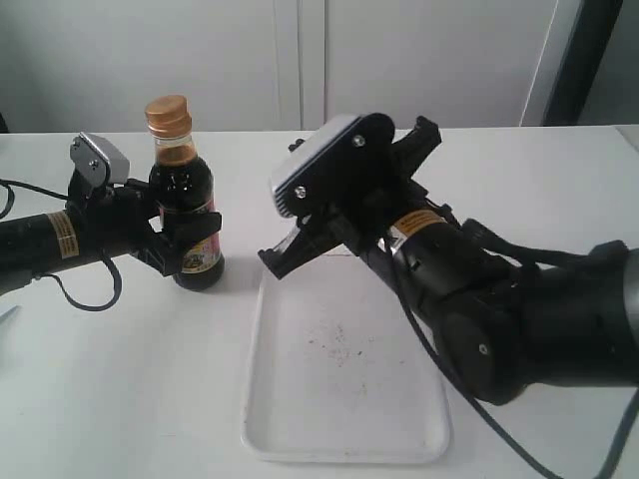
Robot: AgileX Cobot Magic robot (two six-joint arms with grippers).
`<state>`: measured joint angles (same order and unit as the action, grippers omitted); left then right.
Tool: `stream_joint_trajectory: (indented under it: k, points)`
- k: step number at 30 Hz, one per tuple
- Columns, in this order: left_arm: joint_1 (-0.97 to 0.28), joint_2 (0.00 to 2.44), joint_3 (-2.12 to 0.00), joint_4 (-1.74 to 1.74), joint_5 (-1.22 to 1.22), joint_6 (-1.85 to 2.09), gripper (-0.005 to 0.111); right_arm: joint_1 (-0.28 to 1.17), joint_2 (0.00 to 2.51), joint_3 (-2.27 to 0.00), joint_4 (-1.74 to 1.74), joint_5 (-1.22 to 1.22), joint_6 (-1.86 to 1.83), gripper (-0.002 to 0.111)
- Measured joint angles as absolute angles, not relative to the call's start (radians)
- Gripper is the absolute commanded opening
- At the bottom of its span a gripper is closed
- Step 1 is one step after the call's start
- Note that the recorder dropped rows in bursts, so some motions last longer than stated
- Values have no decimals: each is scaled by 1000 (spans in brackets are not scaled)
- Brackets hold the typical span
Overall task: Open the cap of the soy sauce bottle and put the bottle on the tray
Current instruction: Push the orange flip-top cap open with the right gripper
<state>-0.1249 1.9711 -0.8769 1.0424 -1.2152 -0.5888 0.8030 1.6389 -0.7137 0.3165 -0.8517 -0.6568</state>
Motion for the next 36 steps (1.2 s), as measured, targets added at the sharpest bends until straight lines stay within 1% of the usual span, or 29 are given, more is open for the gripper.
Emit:
stream_joint_trajectory:
  k: [5,12,23,36]
  points:
    - [-125,1971,-877,1042,-1215,-589,0,809,1658,-818,382,-692,-751,0]
    - [-125,1971,-877,1042,-1215,-589,0,832,1705,-939,533,-604,-933,0]
    - [-125,1971,-877,1045,-1215,-589,0,887,1857,-1151,843,-577,-1363,0]
    - [-125,1971,-877,1045,-1215,-589,0,888,1933,-1326,954,-505,-1465,0]
